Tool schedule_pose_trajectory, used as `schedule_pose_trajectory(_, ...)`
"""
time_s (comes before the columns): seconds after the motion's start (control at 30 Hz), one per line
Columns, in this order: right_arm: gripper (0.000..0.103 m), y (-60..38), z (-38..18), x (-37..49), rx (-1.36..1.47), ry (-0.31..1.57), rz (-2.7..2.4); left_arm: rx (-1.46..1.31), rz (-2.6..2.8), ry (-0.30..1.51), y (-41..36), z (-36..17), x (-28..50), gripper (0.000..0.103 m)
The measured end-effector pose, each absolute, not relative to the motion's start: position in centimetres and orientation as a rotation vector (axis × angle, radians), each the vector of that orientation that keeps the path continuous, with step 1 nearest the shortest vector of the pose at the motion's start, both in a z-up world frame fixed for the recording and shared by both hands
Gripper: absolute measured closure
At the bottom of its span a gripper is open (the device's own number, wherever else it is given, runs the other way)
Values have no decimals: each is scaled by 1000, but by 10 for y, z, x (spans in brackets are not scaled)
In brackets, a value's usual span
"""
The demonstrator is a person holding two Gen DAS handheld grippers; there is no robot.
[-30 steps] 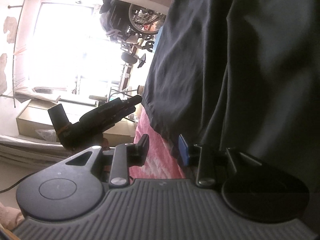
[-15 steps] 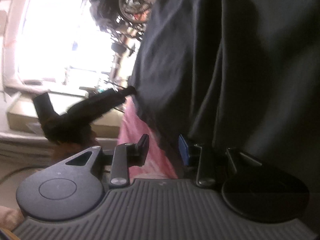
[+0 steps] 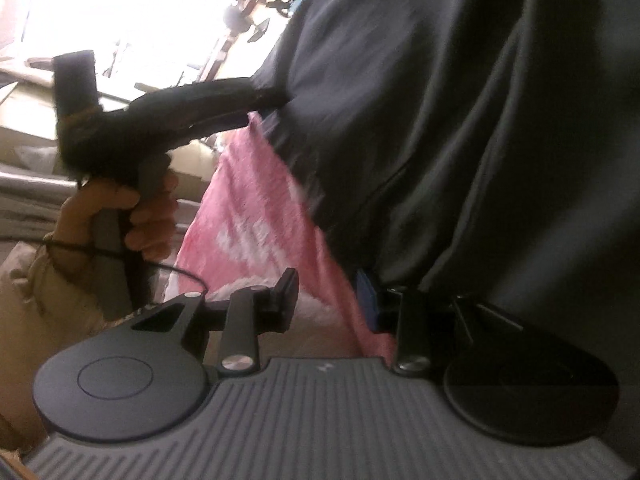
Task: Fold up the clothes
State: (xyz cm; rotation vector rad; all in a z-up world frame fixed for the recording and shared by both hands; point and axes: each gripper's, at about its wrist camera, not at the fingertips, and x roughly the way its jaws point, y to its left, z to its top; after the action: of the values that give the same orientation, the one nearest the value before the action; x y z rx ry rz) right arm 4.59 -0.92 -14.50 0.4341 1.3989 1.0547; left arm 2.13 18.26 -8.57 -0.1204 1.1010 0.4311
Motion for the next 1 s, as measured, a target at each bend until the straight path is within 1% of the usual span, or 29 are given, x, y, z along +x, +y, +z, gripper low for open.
schedule_pose_trajectory(0.27, 71, -42, -115, 63, 549, 1260, 1081, -116, 438, 1106, 182, -87, 20, 37)
schedule_pose_trajectory(0.43, 71, -49, -111, 82, 586, 1205, 981, -121, 444, 1109, 184, -87, 20, 36)
schedule_pose_trajectory(0.73, 72, -9, -125, 103, 492, 1247, 915, -104, 457, 1117, 181, -87, 23, 36)
schedule_pose_trajectory(1.0, 73, 11, -142, 80, 418, 1348, 988, -92, 465, 1132, 180, -86, 25, 35)
